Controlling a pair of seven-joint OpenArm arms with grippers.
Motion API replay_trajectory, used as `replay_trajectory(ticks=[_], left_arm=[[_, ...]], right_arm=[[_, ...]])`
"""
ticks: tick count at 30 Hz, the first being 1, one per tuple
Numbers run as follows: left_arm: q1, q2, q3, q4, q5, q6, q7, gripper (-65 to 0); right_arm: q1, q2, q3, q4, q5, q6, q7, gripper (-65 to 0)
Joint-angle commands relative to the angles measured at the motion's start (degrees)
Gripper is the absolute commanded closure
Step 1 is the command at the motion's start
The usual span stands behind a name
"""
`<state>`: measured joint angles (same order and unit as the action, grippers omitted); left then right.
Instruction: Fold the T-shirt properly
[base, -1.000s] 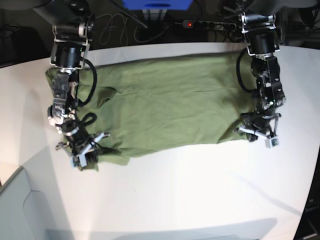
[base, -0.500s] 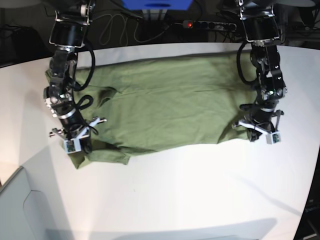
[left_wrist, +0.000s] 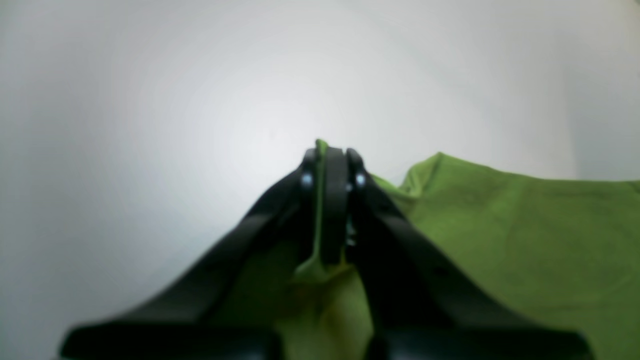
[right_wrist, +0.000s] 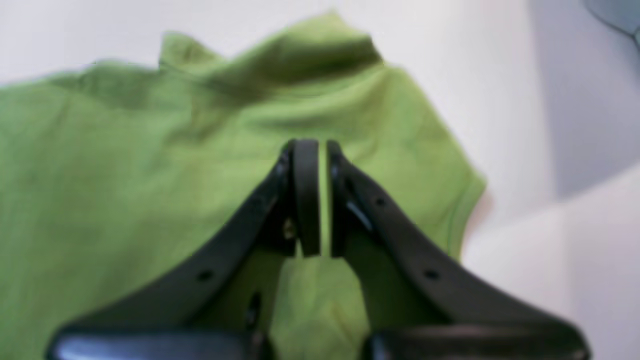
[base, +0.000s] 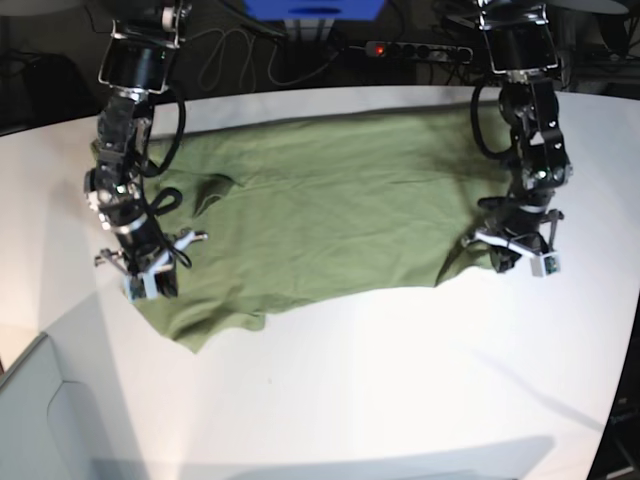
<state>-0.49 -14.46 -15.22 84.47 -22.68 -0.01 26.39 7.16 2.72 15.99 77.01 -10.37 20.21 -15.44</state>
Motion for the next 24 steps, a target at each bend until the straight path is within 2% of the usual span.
replay_trajectory(ticks=[1,3,5,9,12,19,24], left_arm=[[-1.05,-0.71,-0.29,0.68,-0.4,-0.03,-1.47,0.0],[-1.13,-0.71,-0.29,0.59,-0.31,-0.03,-1.47,0.0],[-1.13,-0.71,-0.29,0.59,-0.22,-0.03,-1.47,0.0],[-1.13,-0.71,-0.29,0.59,-0.22,-0.03,-1.38,0.0],[-1.13,-0.71,-0.29,0.59,-0.22,-0.03,-1.38,0.0],[-1.22,-0.71,-0.29,0.5,-0.31,-0.03,-1.38,0.0],[-1.22,-0.71,-0.21,0.5,-0.4,-0.03,-1.38,0.0]], right_arm=[[3.96,-0.22,-1.26,-0.66,0.57,-0.21,-1.04,-0.4],[8.71,-0.3,-2.23,-4.27,0.57,-0.21,-5.53,-4.3],[12.67,-0.39,-1.88,-7.96,0.66,-0.21,-7.28,-11.5],[20.14,-0.39,-1.88,-17.36,0.57,-0.21,-7.02,-34.3],[24.27,0.31,-1.97,-23.08,0.57,-0.21,-4.38,-45.8],[31.74,2.07,-2.23,-39.34,0.57,-0.12,1.6,-46.8],[32.45,2.16,-2.23,-42.42,0.57,-0.12,3.27,-46.8]])
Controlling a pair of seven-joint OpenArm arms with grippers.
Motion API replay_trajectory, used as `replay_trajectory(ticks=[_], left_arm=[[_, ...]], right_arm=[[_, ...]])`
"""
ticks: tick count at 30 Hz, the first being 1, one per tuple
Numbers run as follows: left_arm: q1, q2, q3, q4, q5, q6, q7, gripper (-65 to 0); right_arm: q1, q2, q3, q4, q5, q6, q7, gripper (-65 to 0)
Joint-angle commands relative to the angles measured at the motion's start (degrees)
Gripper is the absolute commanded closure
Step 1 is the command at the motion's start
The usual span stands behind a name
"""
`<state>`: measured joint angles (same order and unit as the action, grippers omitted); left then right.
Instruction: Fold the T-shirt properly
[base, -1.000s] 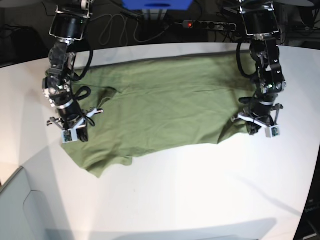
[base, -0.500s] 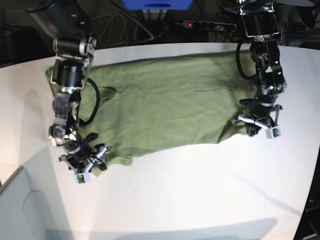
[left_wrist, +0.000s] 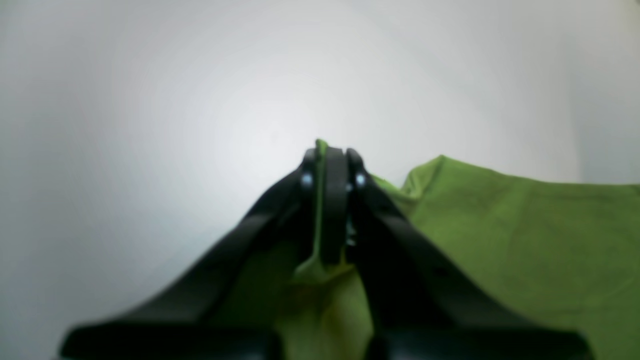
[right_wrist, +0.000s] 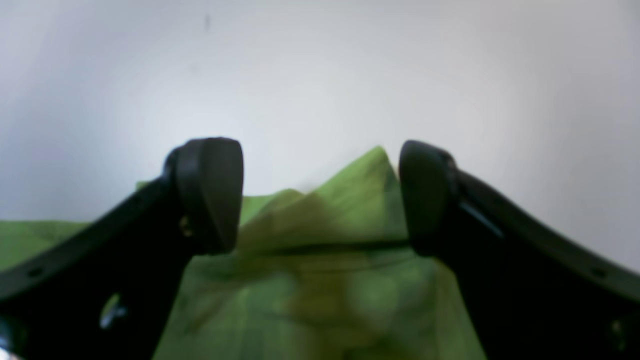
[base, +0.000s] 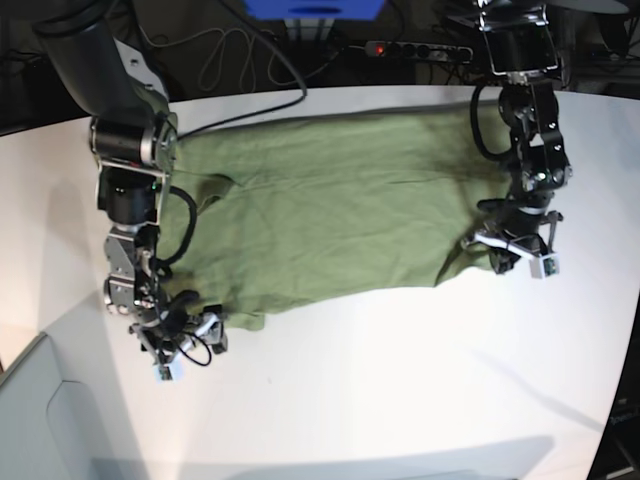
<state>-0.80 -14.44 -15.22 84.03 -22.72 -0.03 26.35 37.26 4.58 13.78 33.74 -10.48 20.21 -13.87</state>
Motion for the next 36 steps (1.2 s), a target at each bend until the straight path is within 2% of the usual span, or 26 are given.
replay_trajectory(ticks=[1,3,5,7,9,11,16,18,24,28,34,36], left_arm=[[-0.92,-0.73,-0.21,0.94,-0.36,-0.01,-1.34,0.0],[-0.92,-0.73,-0.21,0.94,-0.36,-0.01,-1.34,0.0],[-0.92,-0.73,-0.21,0.94,-0.36,-0.01,-1.34,0.0],[-0.92,-0.73,-0.21,0.94,-0.36,-0.01,-1.34,0.0],[-0.92,-0.73,-0.21,0.85,-0.44,-0.01,-1.34,0.0],[-0.92,-0.73,-0.21,0.85,-0.44,-0.01,-1.34,0.0],[-1.0,-0.73,-0.21,0.85,-0.44,-0.01,-1.34,0.0],[-1.0,-0.73,-0.21,0.85,-0.44,-0.01,-1.34,0.0],[-1.0,-0.73,-0.21,1.03,-0.44,-0.01,-1.34,0.0],[-0.92,-0.73,-0.21,1.2,-0.44,-0.01,-1.34,0.0],[-0.74,-0.73,-0.21,1.38,-0.44,-0.01,-1.34,0.0],[-0.83,-0.73,-0.21,1.29,-0.44,-0.01,-1.34,0.0]], right_arm=[[2.35,0.3,-0.02,0.86,0.59,-0.12,1.69,-46.7],[2.26,0.3,-0.11,0.77,0.59,-0.12,1.6,-45.1],[2.17,0.39,-0.11,0.77,0.59,-0.12,1.43,-38.6],[1.82,0.83,-0.11,0.77,0.59,-0.12,1.43,-27.3],[1.03,0.74,-0.11,0.95,0.59,-0.12,1.43,-12.2],[0.68,0.74,-0.11,0.95,0.59,-0.12,1.43,0.0],[-0.9,0.74,-0.11,2.88,0.59,-0.12,1.34,-0.1],[-2.66,0.56,-0.02,7.71,0.59,-0.12,1.08,-0.2],[-10.31,0.3,0.15,25.47,1.03,-0.12,-4.46,-0.2],[-14.62,0.3,0.15,32.07,1.03,-0.03,-4.9,-0.2],[-16.11,0.3,0.07,32.68,0.77,0.06,-4.9,-0.6],[-14.18,0.3,-0.02,31.54,0.68,0.06,-5.25,-3.8]])
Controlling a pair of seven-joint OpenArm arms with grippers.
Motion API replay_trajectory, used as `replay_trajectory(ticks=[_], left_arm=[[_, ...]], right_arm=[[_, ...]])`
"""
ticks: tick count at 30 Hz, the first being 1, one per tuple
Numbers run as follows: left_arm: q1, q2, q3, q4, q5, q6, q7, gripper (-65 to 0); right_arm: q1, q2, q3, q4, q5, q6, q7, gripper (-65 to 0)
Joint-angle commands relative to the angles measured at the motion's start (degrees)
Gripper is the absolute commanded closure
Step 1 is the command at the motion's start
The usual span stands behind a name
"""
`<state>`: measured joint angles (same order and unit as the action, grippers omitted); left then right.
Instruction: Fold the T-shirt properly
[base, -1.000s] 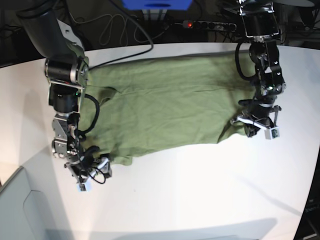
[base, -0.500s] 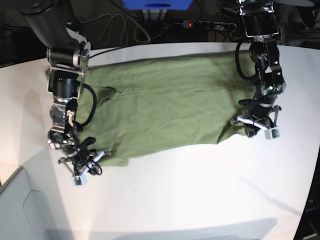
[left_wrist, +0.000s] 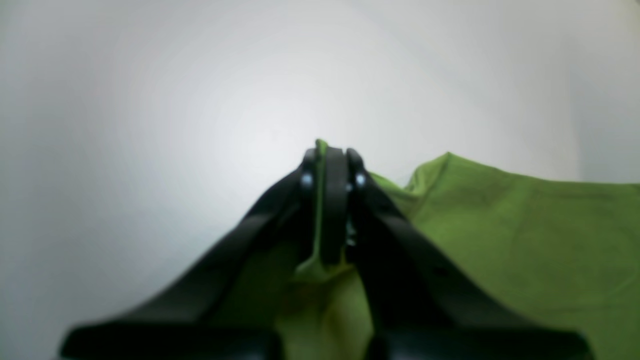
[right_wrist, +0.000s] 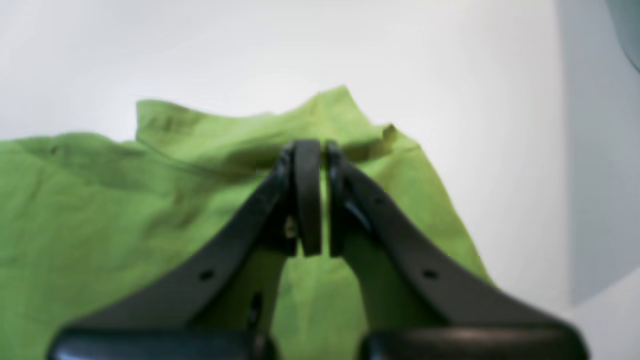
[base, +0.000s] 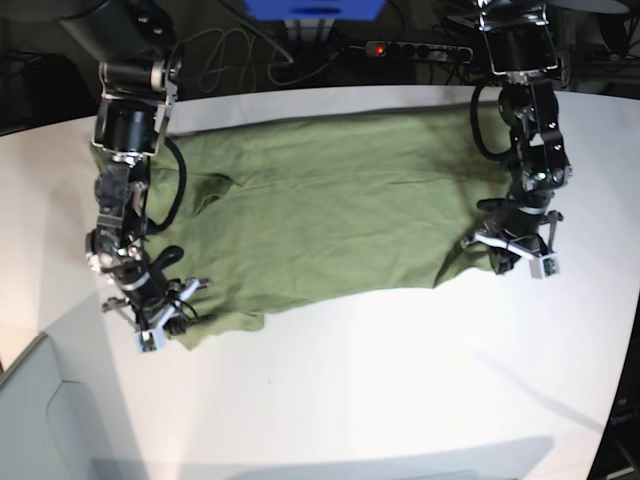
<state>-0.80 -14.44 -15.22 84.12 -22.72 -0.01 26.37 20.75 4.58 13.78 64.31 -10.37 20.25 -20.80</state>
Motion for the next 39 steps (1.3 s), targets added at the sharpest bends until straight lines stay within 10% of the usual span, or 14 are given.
replay_trajectory(ticks=[1,7,10,18,28,39], left_arm=[[-0.83,-0.64,-0.21,1.2,-0.44,-0.03,-1.36,0.0],[-0.92,0.41,-0.12,1.38,-0.44,-0.03,-1.27,0.0],[-0.92,0.41,0.06,1.38,-0.44,-0.03,-1.27,0.0],[-0.92,0.41,-0.12,1.11,-0.44,-0.03,-1.27,0.0],[-1.71,0.41,-0.03,0.85,-0.44,-0.03,-1.27,0.0],[-1.8,0.41,-0.12,0.85,-0.44,-0.03,-1.27,0.0]], right_arm=[[3.47,0.3,-0.02,-0.09,0.48,0.01,0.62,-7.2],[13.4,0.56,-0.11,-15.92,0.57,0.01,-1.84,-43.5],[16.74,0.74,-0.11,-22.34,0.57,0.01,1.41,-51.2],[19.11,1.62,-0.11,-29.19,0.48,0.1,4.31,-36.9],[16.92,1.88,-0.2,-29.11,0.48,0.1,3.79,0.0],[8.57,1.44,-0.02,-8.09,0.83,0.1,-2.02,-0.3]])
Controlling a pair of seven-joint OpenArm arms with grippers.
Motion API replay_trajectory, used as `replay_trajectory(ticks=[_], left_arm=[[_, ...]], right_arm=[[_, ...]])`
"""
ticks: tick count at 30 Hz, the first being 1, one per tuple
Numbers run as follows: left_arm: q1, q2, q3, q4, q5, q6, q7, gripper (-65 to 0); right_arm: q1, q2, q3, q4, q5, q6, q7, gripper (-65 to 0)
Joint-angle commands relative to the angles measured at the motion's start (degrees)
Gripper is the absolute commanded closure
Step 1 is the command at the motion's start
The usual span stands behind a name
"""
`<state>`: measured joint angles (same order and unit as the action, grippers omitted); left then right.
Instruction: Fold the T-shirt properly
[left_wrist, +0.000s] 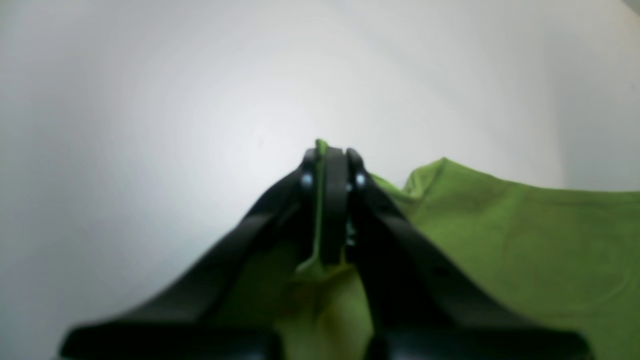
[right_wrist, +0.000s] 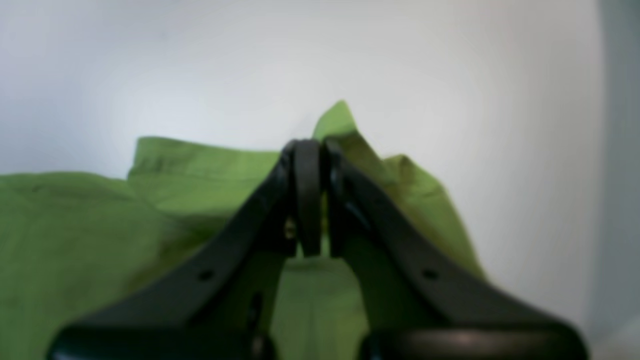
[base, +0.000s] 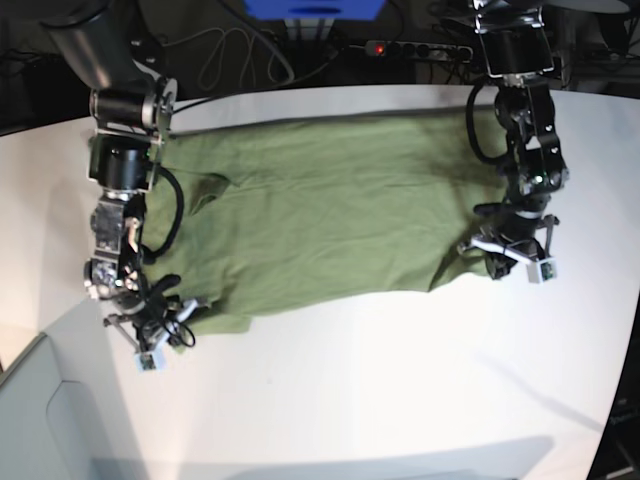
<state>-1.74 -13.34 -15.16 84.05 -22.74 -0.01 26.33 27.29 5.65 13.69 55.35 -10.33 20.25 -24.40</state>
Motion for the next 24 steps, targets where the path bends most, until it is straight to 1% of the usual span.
replay_trajectory(ticks=[1,3,17,20,24], left_arm=[[-0.86,-0.68,-0.18,1.0,-0.42,-0.03,-1.23,0.0],[-0.86,-0.68,-0.27,1.0,-0.42,-0.03,-1.23,0.0],[-0.33,-0.68,-0.27,1.62,-0.42,-0.03,-1.23,0.0],[-0.33,-0.68,-0.27,1.71,-0.42,-0.03,-1.23,0.0],[-0.33,-0.68,-0.27,1.71,-0.42,-0.03,-1.23,0.0]], right_arm=[[0.98,0.28,0.06,3.24,0.79,0.1,0.97,-0.3],[-1.13,-0.51,0.06,7.11,0.88,0.1,0.27,-0.3],[-14.76,-0.68,0.5,23.11,0.88,0.1,0.27,-0.3],[-16.78,-0.77,0.5,26.01,0.88,0.1,0.27,-0.3],[-16.61,-0.77,0.15,26.01,0.88,0.1,0.27,-0.3]])
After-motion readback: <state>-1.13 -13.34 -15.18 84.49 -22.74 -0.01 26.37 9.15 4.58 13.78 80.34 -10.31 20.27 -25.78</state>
